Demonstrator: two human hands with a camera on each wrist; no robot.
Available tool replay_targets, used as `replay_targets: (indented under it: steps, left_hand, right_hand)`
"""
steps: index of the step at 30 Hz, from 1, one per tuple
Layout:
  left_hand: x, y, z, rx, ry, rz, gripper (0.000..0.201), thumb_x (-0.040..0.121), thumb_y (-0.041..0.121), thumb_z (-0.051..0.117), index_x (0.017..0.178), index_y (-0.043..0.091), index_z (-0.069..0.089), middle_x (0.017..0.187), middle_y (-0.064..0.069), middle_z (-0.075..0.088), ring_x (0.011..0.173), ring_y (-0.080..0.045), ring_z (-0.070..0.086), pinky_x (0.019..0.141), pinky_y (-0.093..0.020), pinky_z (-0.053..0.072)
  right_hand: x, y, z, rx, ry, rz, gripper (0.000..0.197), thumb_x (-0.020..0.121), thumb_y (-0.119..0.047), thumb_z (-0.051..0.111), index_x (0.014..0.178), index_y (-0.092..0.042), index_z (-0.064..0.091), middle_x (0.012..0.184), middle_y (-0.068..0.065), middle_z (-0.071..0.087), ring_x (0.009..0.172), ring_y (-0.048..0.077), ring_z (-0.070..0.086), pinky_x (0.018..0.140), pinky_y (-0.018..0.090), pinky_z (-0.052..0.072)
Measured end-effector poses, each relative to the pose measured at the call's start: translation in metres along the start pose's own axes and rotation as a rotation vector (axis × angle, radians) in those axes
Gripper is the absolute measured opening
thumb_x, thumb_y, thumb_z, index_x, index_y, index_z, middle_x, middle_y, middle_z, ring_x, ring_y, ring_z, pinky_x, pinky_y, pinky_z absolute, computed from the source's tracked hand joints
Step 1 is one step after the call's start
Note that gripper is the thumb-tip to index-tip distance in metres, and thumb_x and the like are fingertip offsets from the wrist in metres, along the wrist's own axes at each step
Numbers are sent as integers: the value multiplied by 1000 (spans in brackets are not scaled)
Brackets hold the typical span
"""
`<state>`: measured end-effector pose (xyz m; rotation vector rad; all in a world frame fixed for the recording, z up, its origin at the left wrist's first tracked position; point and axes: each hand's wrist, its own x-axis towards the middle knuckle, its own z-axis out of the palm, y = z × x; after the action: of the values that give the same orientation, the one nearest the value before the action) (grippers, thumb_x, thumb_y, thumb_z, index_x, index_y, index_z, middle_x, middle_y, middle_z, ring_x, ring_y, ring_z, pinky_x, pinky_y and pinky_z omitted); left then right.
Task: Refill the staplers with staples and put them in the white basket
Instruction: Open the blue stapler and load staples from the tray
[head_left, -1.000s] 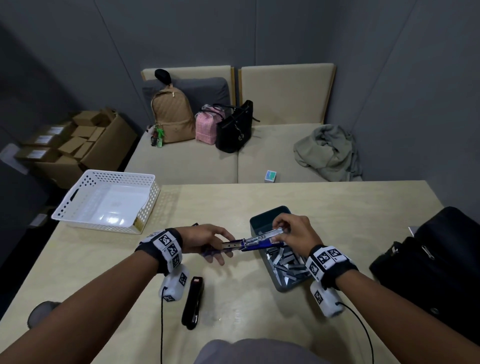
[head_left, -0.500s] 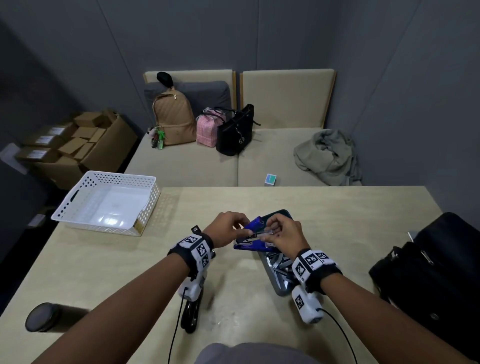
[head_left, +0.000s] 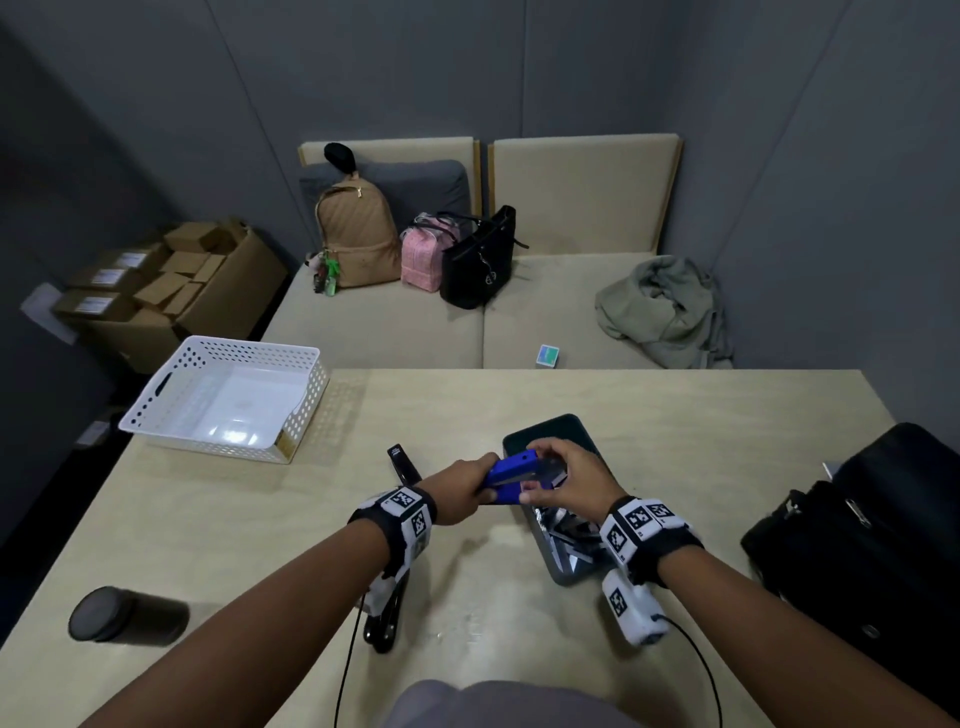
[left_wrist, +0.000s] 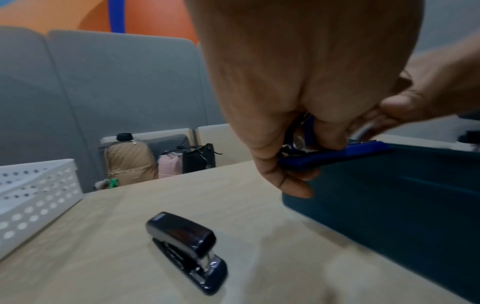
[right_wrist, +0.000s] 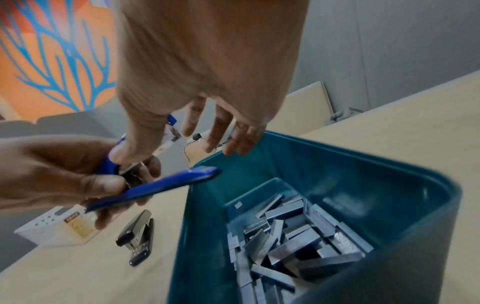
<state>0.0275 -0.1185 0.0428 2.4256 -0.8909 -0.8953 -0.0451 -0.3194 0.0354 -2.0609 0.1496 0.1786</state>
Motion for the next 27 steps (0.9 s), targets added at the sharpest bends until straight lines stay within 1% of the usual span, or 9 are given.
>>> replay_targets:
  steps: [4,7,10,13,17,21,23,25,27]
  left_hand:
    - [-21,-13,-15,-91,-1,-44,20,97,22,50,113,12,43,96,-10,59,85,-25,55,73,-31,39]
    - [-50,-28,-26,-135,30,-87,33,93,35,59,118,17,47,98,-7,63,84,-21,57,74,-31,44]
    - [-84,-56,-44,-64,162,-156,40,82,44,69,113,22,56,99,-3,68,82,-17,59,74,-30,47]
    - [-112,-95,-64,-64,186,-214,33,79,37,74,103,18,63,87,-1,64,77,-17,57,69,-26,41]
    - [-143,-155,-96,-235,199,-229,44,79,39,74,113,19,54,104,-5,66,92,-26,63,81,-35,51]
    - [-158,-202,-126,-381,495,-338,61,69,64,66,110,22,52,98,-1,67,87,-19,63,70,-28,47]
    - [-153,-224,-142,-451,596,-378,55,79,60,62,112,19,48,96,-5,67,81,-20,63,65,-28,44]
    - [-143,-239,-156,-489,590,-378,42,93,50,51,114,15,44,93,-7,64,79,-22,61,64,-30,42]
    - [-132,-247,-169,-555,553,-373,39,97,47,42,116,13,41,95,-8,62,76,-19,58,62,-29,41]
  right_hand:
    - [4,-13,6,-49,-213,-20,74,70,-24,84,135,-22,48,109,-5,60,95,3,60,76,6,45]
    - [15,-30,28,-53,-288,-66,66,75,-12,79,134,-21,51,106,-1,62,79,4,61,71,13,49]
    - [34,-56,62,-42,-356,-88,66,73,-3,78,127,-33,55,100,-1,64,73,9,60,71,21,55]
    - [56,-89,103,-48,-322,-159,55,71,3,75,113,-31,62,101,2,64,75,9,60,69,15,52]
    - [94,-143,163,15,-230,-147,44,77,5,70,114,-19,64,107,5,62,76,10,63,72,11,51]
    - [143,-188,213,210,-244,59,25,90,-10,59,115,-16,61,100,5,64,95,26,63,89,34,53]
    - [164,-214,234,349,-307,150,15,96,-22,54,109,-20,61,93,1,63,88,20,61,78,29,48]
    - [186,-235,252,338,-329,155,28,90,-39,60,114,-25,62,93,-3,66,88,15,64,76,25,47]
    - [209,-245,265,210,-326,135,52,77,-46,65,125,-31,56,109,1,68,103,19,65,82,29,52]
